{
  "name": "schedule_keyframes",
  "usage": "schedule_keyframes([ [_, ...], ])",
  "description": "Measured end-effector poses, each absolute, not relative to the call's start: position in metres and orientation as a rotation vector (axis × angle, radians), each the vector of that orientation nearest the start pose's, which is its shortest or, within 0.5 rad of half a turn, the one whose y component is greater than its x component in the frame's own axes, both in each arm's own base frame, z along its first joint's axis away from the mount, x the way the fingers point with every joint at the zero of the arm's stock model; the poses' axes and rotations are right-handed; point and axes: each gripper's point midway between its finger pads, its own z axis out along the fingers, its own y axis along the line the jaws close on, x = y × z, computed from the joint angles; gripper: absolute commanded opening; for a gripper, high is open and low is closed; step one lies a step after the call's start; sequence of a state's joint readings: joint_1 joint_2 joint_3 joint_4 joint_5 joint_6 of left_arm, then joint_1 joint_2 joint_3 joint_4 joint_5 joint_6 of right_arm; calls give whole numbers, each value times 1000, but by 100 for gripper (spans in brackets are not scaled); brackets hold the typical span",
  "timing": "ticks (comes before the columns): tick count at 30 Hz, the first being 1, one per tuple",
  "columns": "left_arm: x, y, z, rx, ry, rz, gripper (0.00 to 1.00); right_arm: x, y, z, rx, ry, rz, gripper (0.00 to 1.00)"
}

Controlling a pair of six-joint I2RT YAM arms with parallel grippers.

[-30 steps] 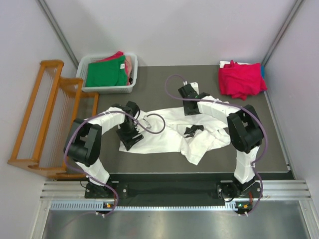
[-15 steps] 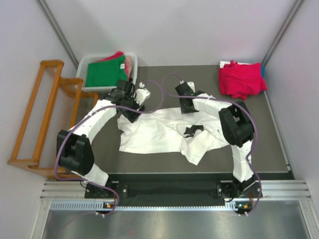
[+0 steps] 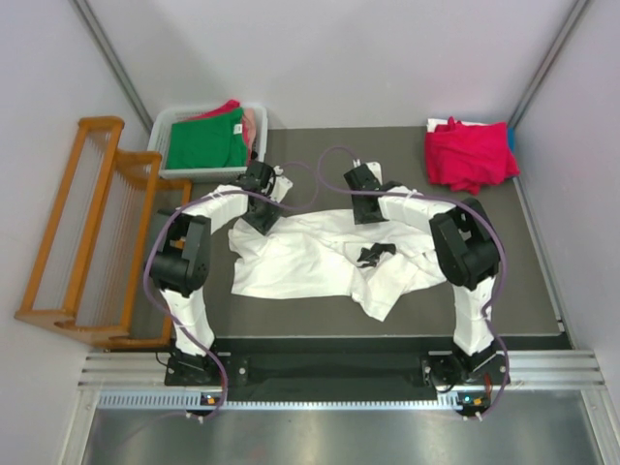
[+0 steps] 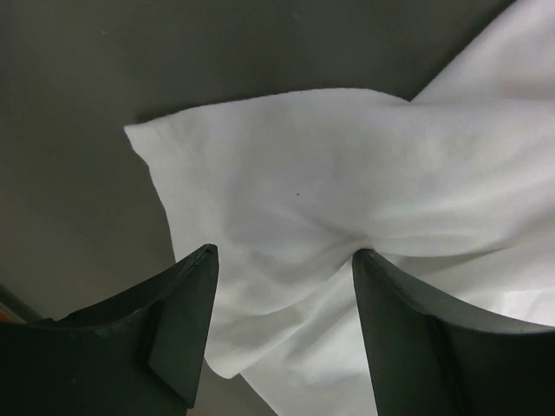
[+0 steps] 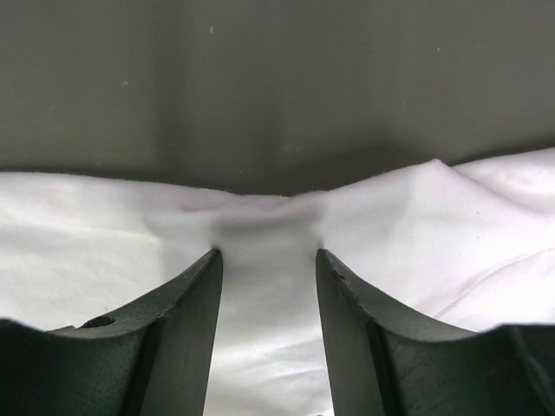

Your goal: Fold and stack the t-shirts

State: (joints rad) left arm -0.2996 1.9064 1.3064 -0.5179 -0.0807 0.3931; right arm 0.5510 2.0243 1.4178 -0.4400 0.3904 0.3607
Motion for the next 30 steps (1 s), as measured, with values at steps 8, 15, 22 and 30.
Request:
schedule_keyframes([
  [8,408,-94,32,889,2551,136,68,414,192,32,-109,2510,-155,47],
  [15,408,-94,32,890,2554,132,69,413,191,32,-108,2512,-158,46],
  [22,410,-91,32,884,2560,127,70,429,182,34,-58,2523,-132,45],
  [30,418,-88,28,861,2655,63,70,458,169,35,20,2530,-101,47],
])
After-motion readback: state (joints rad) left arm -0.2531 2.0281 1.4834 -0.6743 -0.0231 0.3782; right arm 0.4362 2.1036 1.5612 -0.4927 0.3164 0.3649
